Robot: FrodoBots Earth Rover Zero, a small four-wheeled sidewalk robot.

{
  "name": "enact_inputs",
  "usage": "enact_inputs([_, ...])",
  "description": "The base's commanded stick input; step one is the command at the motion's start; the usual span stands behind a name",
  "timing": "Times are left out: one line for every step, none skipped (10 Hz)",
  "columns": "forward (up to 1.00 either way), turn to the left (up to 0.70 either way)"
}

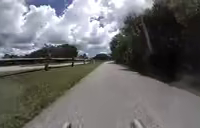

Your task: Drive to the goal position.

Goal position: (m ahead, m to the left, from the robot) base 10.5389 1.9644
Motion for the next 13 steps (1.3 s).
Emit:
enact_inputs([0.7,0.01])
enact_inputs([0.7,0.01])
enact_inputs([0.7,0.01])
enact_inputs([0.7,0.01])
enact_inputs([0.7,0.01])
enact_inputs([0.7,0.01])
enact_inputs([0.7,0.01])
enact_inputs([0.7,0.01])
enact_inputs([0.7,0.01])
enact_inputs([0.7,0.01])
enact_inputs([0.7,0.01])
enact_inputs([0.7,0.01])
enact_inputs([0.7,0.01])
